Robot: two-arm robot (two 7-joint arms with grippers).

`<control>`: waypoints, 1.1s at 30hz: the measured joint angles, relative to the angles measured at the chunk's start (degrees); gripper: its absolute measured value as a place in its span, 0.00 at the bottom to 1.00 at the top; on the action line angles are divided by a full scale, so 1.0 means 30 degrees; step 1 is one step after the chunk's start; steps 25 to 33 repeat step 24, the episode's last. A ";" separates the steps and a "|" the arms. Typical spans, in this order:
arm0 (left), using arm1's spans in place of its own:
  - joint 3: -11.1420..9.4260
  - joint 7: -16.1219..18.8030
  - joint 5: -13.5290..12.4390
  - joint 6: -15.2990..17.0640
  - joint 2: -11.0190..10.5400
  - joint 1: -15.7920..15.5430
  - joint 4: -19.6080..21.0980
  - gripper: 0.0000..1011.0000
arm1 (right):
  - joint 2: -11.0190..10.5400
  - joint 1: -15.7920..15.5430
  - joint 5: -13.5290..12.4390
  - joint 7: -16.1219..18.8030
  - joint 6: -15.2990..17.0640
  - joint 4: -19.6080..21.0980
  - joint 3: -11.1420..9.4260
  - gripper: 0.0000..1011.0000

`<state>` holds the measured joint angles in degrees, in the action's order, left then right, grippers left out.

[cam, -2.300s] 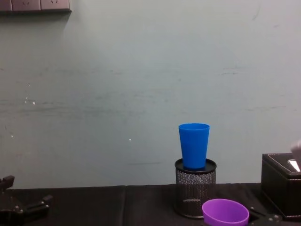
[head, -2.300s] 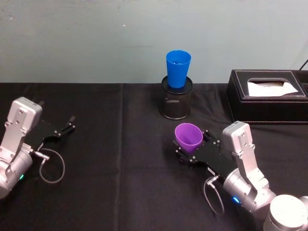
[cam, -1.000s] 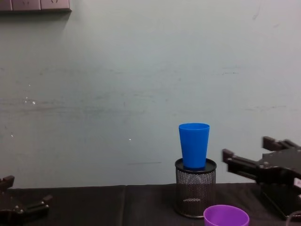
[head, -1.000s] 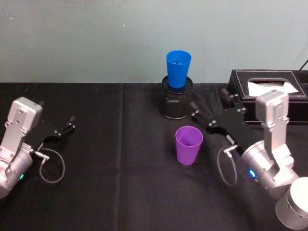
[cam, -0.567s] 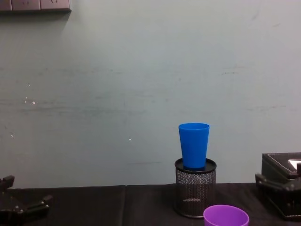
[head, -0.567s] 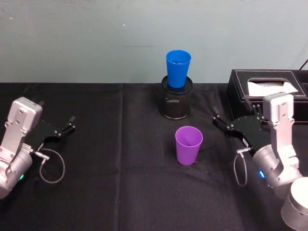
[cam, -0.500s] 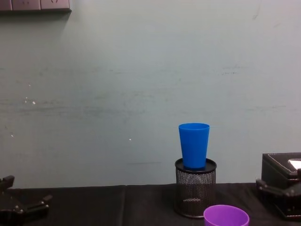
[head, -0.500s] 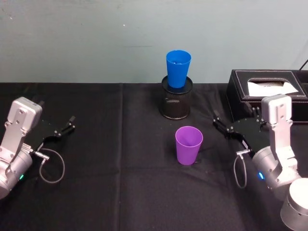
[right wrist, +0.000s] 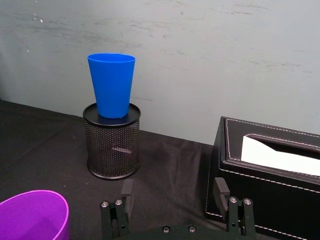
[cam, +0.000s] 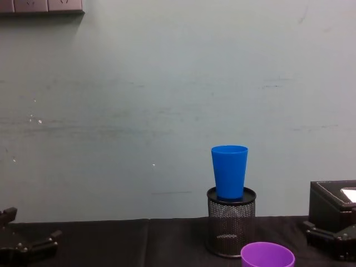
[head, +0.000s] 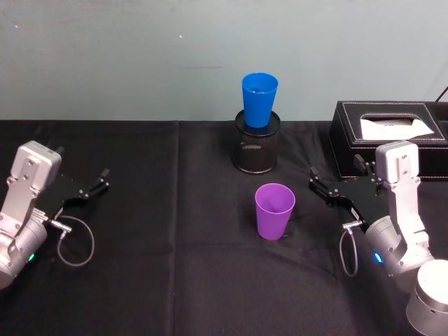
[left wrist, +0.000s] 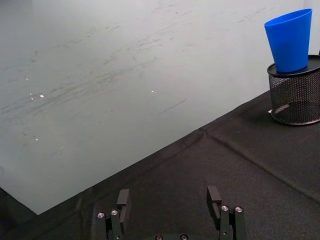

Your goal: Pick up one cup with a gripper and tap it against the other cup.

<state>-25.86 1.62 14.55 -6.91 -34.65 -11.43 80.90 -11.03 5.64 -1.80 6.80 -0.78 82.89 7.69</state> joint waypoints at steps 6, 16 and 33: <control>-0.0001 0.0000 0.0000 0.0001 0.0000 0.0001 0.0000 0.99 | -0.0007 -0.0014 -0.0003 -0.0002 0.0000 0.0047 0.0010 0.99; 0.0000 0.0000 -0.0001 0.0000 0.0000 0.0001 0.0000 0.99 | -0.0021 -0.0032 -0.0011 -0.0005 0.0000 0.0093 0.0021 0.99; 0.0000 0.0000 0.0000 0.0000 -0.0001 0.0000 0.0000 0.99 | -0.0032 -0.0044 -0.0020 -0.0006 0.0001 0.0114 0.0021 0.99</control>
